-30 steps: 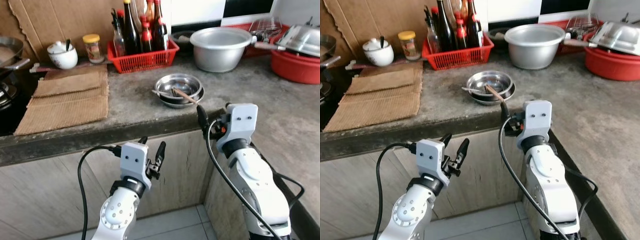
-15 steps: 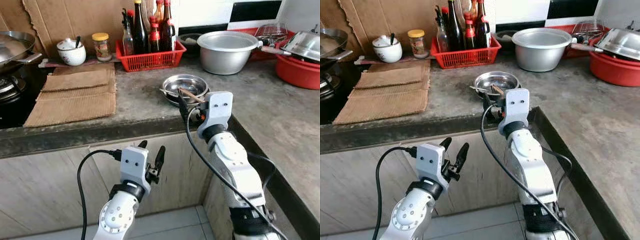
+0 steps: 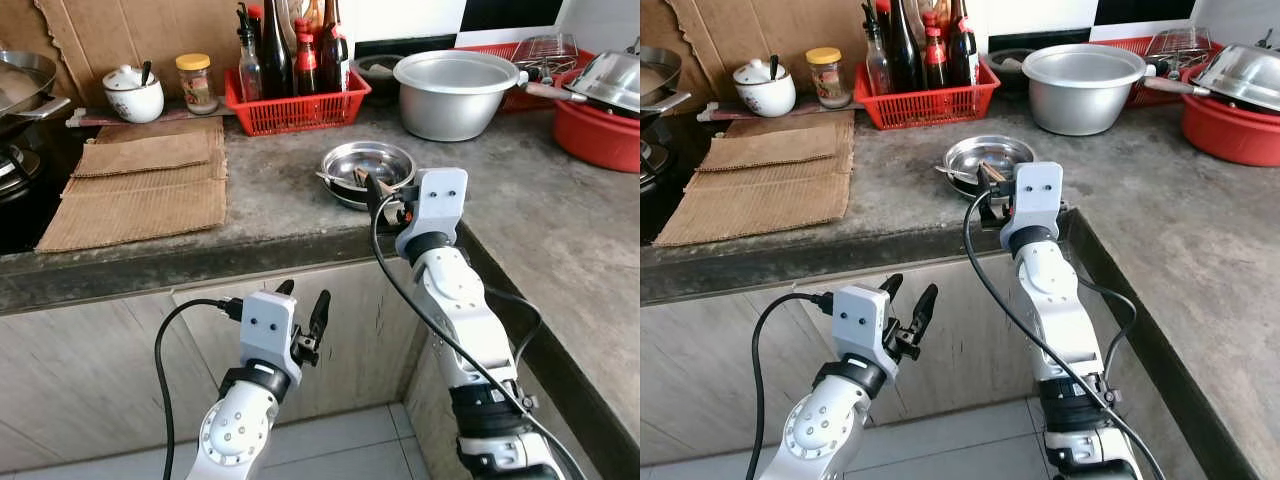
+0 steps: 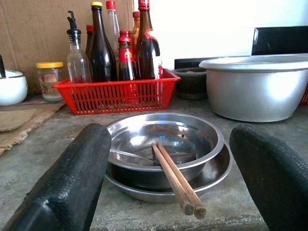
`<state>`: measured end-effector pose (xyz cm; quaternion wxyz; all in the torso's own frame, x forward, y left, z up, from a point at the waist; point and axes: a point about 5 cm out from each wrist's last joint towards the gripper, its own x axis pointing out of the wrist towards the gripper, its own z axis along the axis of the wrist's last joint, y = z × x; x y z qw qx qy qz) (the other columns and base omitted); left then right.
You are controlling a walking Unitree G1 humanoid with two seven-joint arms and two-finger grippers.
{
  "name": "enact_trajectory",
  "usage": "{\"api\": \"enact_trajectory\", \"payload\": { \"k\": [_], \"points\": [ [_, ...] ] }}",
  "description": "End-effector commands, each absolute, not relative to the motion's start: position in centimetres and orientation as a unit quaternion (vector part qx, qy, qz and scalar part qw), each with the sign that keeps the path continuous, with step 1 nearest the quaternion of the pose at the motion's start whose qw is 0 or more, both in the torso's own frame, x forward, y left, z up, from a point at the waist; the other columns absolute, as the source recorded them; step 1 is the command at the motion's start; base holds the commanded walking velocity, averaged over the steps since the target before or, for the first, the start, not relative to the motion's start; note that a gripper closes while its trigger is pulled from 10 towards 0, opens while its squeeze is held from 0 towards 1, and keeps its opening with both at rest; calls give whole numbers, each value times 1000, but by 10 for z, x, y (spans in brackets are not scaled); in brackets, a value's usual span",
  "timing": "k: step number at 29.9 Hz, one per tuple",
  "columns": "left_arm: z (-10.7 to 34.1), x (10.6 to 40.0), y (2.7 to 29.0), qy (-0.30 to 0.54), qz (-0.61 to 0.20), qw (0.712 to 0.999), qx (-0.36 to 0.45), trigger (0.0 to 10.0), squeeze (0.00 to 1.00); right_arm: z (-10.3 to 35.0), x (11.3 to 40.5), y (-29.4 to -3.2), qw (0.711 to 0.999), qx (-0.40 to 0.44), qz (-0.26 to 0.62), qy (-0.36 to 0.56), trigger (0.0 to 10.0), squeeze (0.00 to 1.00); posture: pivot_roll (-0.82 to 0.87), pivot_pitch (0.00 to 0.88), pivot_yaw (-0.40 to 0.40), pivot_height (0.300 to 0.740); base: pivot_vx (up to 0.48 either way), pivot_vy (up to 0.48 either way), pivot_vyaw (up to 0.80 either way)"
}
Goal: Kitchen organization
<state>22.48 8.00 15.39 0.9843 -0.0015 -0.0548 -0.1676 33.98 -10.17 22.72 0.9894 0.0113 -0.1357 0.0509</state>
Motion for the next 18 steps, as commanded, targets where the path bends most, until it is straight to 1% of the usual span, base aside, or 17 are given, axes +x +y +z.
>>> {"api": "enact_trajectory", "payload": {
  "k": [1, 8, 18],
  "points": [
    [159, 222, 78, -68, -169, 983, -7, 10000, 0, 229, 342, -102, 989, 10, 45, -141, 10000, 0, 98, 110, -23, 740, 0, 0, 0],
    [162, 219, 73, -76, -181, 980, -15, 10000, 0, 220, 347, -99, 991, 11, 35, -127, 10000, 0, 100, 109, -21, 740, 0, 0, 0],
    [162, 218, 68, -76, -188, 979, -17, 10000, 0, 218, 352, -95, 992, 22, 27, -124, 10000, 0, 103, 105, -21, 740, 0, 0, 0]
  ]
}}
